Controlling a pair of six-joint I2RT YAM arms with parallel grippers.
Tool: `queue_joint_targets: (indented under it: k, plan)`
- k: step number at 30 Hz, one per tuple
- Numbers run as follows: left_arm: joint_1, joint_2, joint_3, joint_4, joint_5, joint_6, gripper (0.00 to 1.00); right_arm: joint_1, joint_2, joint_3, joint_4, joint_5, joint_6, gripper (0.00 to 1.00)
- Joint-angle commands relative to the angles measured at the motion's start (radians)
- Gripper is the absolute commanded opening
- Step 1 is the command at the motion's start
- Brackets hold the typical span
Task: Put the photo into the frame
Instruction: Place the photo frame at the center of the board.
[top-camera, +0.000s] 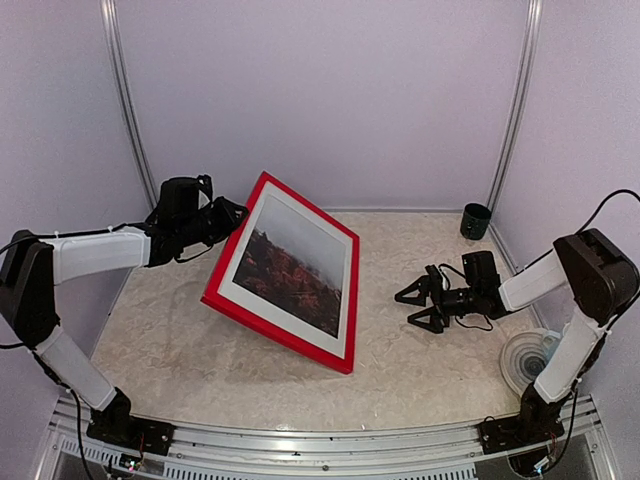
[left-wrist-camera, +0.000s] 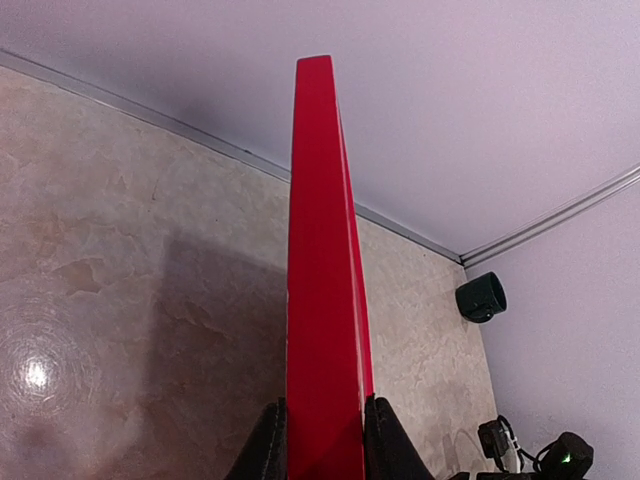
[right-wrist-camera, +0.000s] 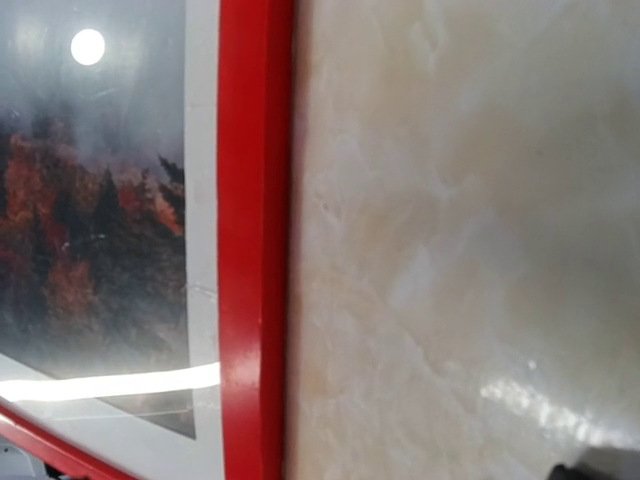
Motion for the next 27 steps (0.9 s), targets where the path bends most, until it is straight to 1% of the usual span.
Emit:
queue_joint_targets:
  k: [1,27]
  plan:
    - [-0.030,-0.002,-0.040,-0.027,-0.026,0.095,0.00,0.015,0.034,0.001,-0.024,0.020,-0.002,0.99]
    - [-0.074,0.012,-0.123,0.046,-0.014,0.064,0.00,0.052,0.105,0.033,0.013,0.029,0.023,0.99]
